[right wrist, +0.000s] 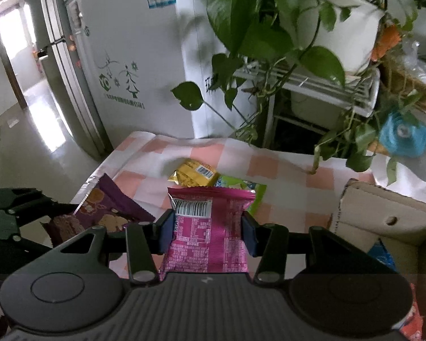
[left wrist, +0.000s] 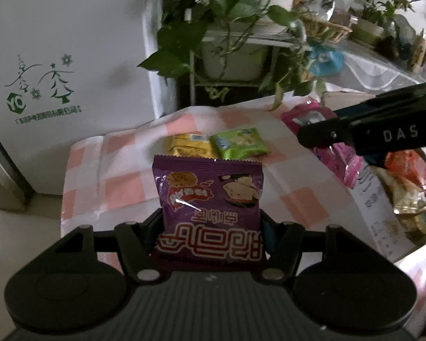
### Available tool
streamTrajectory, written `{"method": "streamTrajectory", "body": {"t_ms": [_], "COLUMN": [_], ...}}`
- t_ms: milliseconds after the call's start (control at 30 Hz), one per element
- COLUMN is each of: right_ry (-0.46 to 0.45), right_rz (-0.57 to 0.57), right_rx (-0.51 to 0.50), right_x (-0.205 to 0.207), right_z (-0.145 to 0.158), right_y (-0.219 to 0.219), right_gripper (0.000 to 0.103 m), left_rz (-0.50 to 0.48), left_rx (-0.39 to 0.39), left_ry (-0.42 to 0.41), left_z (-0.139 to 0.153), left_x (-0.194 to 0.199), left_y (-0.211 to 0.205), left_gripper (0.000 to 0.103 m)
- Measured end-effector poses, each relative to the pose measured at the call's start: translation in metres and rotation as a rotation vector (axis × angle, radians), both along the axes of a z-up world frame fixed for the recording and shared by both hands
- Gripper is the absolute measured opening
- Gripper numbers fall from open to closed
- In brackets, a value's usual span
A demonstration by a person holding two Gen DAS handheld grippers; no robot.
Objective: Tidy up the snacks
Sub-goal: 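Lift the purple packet with the left gripper while the right gripper lifts the pink packet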
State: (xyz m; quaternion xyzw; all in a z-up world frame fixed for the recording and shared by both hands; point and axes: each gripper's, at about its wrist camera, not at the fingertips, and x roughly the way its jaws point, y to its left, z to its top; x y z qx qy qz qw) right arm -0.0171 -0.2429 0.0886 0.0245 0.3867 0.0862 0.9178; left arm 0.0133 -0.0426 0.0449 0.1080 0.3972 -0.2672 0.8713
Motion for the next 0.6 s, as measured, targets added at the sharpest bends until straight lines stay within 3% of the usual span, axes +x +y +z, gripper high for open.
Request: {"method": "streamTrajectory", "body": {"t_ms": [600], "right_ry": [-0.053], "right_rz": [-0.068], "right_rx": [-0.043], "right_x": [-0.030], "right_z": [0.018], "right_y": [-0.055], "right_gripper": [0.056], "left_rz": [-0.109], "left_rx": [-0.045], "left_ry": [-0.064], "left_z": [0.018], "left_x": [-0.041], "left_y": [-0.048], "left_gripper": [0.066]}}
